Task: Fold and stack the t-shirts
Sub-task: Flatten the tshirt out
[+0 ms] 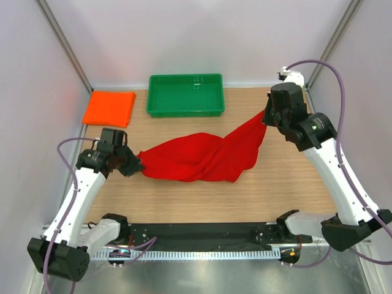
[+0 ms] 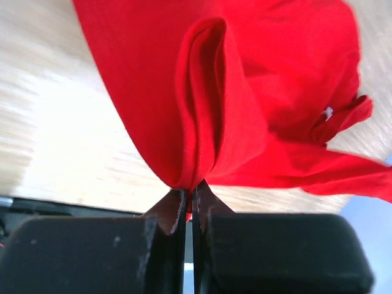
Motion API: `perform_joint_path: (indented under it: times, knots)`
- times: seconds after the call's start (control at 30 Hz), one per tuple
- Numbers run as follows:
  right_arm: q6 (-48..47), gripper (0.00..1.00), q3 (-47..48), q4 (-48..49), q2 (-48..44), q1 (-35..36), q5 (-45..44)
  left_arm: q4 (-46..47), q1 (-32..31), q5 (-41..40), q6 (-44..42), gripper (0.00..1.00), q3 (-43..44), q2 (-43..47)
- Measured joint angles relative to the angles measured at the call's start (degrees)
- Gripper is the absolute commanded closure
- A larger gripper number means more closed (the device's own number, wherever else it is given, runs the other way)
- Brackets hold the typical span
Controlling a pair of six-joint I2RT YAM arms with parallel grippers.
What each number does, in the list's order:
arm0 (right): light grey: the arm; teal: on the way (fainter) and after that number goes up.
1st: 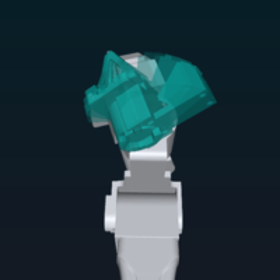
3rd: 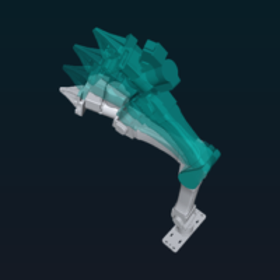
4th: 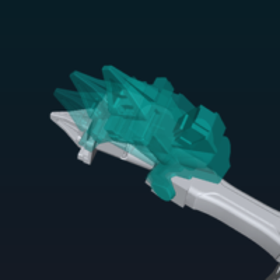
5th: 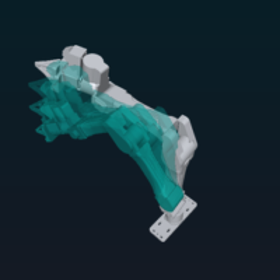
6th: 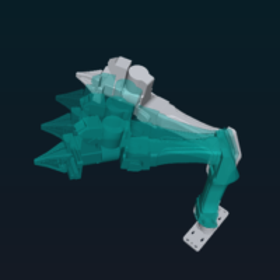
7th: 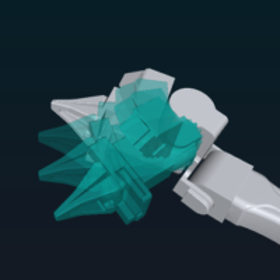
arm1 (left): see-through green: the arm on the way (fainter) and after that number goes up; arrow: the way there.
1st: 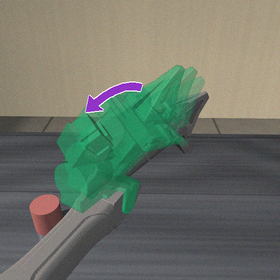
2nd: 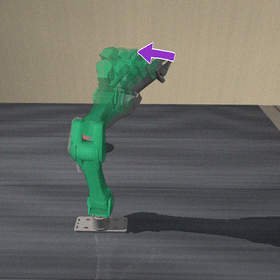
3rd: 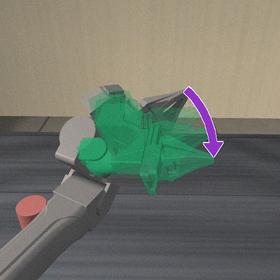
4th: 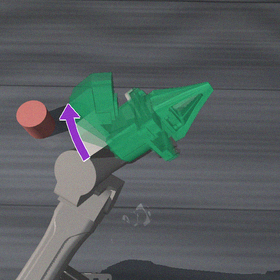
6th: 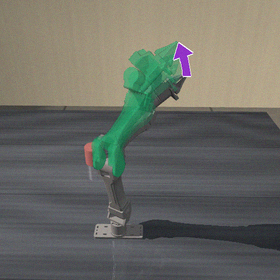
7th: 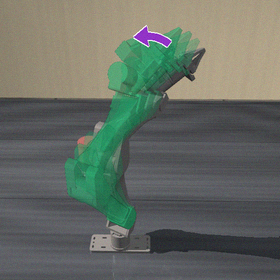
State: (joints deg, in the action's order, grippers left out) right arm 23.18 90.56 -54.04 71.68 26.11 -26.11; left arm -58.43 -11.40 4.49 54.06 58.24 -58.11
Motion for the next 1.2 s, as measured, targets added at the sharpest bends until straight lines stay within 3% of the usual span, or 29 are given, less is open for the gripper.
perform_joint_path:
  times: [0.37,0.63,0.87,1.0,1.2]
  knots:
    - [1.2,0.99,-9.1,-4.4,-12.7,0.2,6.8,4.2,0.0,2.7,8.0,0.97,-26.1,7.7]
    - [1.7,0.99,-14.4,-5.9,-15.8,0.2,9.0,8.9,0.0,3.2,10.3,0.80,-28.6,4.1]
    - [2.1,0.99,-16.3,-5.9,-16.3,0.2,9.8,11.0,0.0,4.2,11.9,0.74,-30.3,0.2]
    - [2.1,0.99,-16.3,-5.7,-16.3,0.2,9.8,9.9,0.0,4.4,13.1,0.66,-30.9,0.6]
    - [2.1,0.99,-17.4,-4.9,-16.3,0.2,9.8,6.8,0.0,4.5,15.2,0.66,-32.0,6.7]
